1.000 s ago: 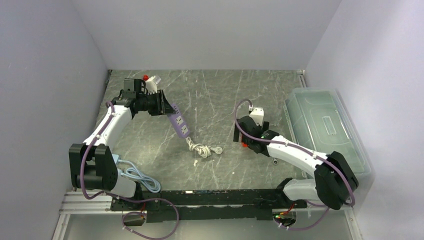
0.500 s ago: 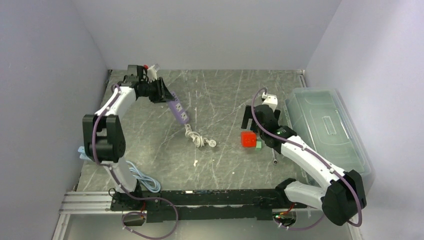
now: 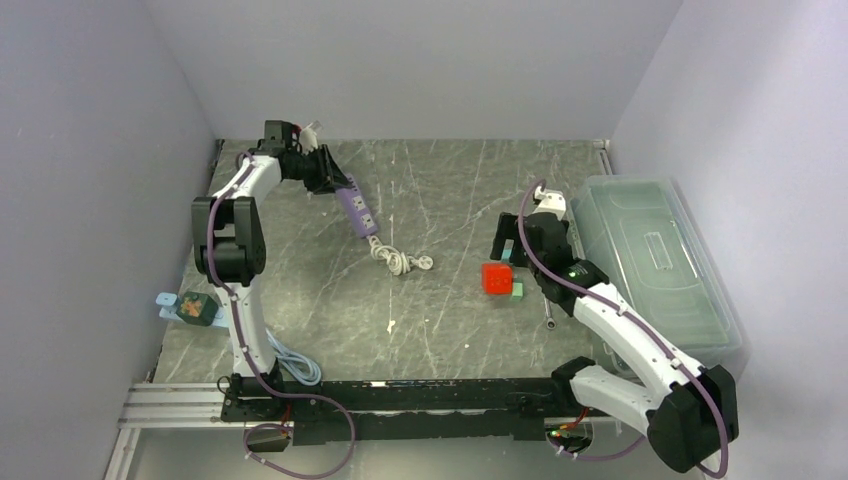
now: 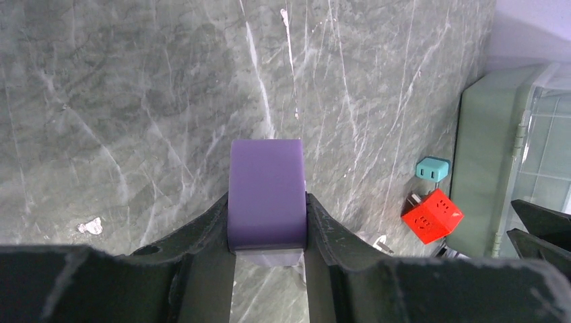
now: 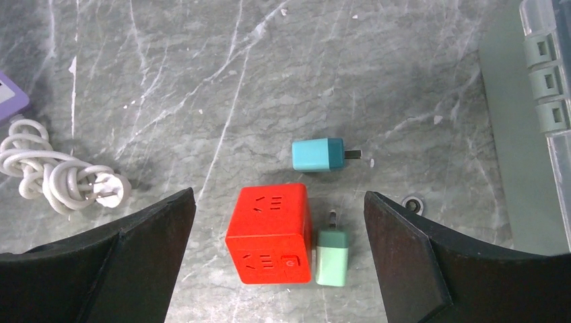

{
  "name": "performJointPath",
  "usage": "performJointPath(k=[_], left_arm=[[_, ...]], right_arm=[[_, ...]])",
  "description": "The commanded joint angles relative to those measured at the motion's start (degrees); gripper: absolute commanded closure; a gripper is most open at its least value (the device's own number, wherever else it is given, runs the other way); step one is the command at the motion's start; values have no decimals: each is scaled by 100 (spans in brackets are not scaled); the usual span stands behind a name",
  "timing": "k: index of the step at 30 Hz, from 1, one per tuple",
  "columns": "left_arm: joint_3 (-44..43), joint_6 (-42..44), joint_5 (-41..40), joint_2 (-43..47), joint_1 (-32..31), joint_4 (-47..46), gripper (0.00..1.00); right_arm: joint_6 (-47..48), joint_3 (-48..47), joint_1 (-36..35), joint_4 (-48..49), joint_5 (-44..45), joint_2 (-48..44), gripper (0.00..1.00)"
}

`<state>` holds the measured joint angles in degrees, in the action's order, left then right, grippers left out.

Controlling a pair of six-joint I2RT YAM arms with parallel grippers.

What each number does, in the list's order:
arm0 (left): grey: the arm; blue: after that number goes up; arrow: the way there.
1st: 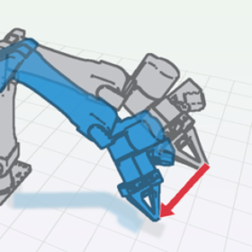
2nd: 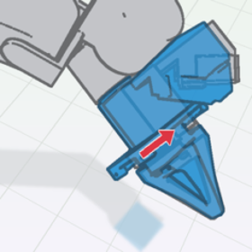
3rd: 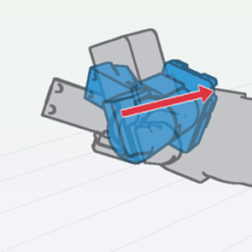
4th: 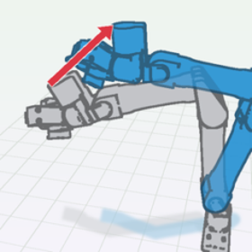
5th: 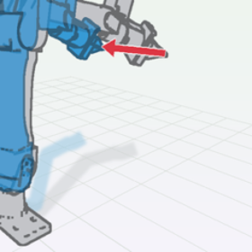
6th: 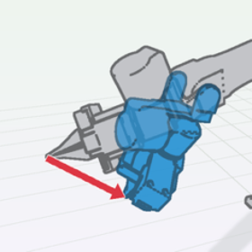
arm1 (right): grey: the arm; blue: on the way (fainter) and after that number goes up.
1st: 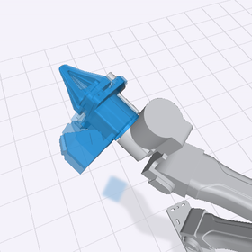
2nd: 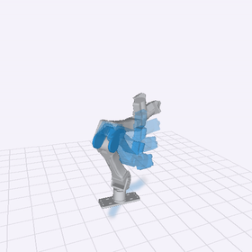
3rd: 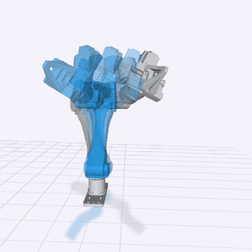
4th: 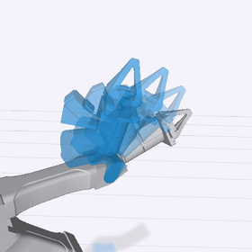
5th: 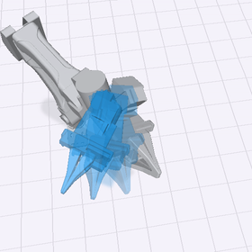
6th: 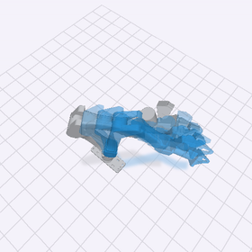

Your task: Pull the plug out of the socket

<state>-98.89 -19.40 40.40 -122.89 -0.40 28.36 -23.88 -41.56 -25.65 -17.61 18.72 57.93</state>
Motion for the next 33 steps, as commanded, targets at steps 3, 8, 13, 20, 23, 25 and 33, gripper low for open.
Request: performJointPath(k=[3, 8, 13, 20, 23, 25, 33], left_arm=[[428, 658, -777, -104, 14, -179, 60], [503, 779, -1139, 5, 14, -110, 35], [638, 699, -1343, 95, 10, -216, 25], [1010, 638, -2100, 643, 5, -455, 11], [1234, 521, -2390, 1087, 5, -568, 10], [1505, 376, -2614, 1458, -2, -719, 5], [2565, -239, -3527, 2991, 20, -523, 0]], right_arm=[[203, 155, 60, 178, -141, -255, 0], [217, 291, 69, 373, -268, -402, 0], [217, 326, 69, 390, -277, -431, 0], [295, 417, 78, 451, -145, -549, 0], [332, 402, 79, 488, -133, -533, 0], [369, 380, 82, 538, -178, -521, 0], [861, 344, 95, 968, -1125, -521, 0]])
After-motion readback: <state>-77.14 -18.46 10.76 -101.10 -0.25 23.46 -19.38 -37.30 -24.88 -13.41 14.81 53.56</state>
